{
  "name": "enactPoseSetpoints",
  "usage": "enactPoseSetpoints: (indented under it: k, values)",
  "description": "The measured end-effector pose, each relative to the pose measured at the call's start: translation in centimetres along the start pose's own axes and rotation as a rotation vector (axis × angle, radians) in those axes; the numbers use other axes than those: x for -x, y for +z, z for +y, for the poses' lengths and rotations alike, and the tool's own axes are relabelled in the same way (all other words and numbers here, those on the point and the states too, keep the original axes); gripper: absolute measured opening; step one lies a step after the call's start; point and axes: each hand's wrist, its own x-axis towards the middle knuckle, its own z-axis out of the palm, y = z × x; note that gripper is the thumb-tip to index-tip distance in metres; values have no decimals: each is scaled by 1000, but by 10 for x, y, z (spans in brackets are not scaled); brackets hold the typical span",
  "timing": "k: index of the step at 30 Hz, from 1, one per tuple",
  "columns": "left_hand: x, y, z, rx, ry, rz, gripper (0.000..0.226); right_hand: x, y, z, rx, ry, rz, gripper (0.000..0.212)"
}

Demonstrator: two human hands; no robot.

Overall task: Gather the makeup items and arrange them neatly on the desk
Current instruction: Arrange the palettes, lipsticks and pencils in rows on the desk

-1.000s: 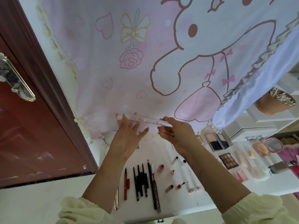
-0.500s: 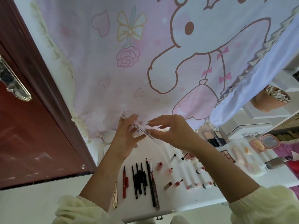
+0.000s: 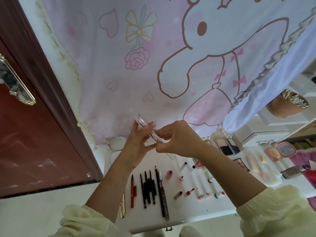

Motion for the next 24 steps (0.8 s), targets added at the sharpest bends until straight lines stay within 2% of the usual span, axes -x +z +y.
enactPoseSetpoints:
  k: [3,6,8,9,13,19,22,24]
  values:
    - [0,-1,-3,-7,-10,3,93,-2,4,6,-9,3,10,33]
    - [0,-5,-7,-8,-38,8,92,1,4,3,-39,11,6,33]
    - [0,-7,-9,-11,-61,-8,94,1,2,6,-62,42,25,9]
    - [0,-9,-11,-9,-66,-6,90,1,-1,7,-87,56,33,4]
    - [-2,-13,-15,21,-108,5,85,0,-1,13,-102,67,36,31]
    - [-4,-5,-16,148,-105,-89,48,-7,-13,21,-51,110,176,35]
    - [-8,-11,-17,346,-178,-30,60,-15,-26,28,-11,141,177,29]
    - [-15,-14,-16,407,-247,-20,72,-21,-39,38,-80,205,189,28]
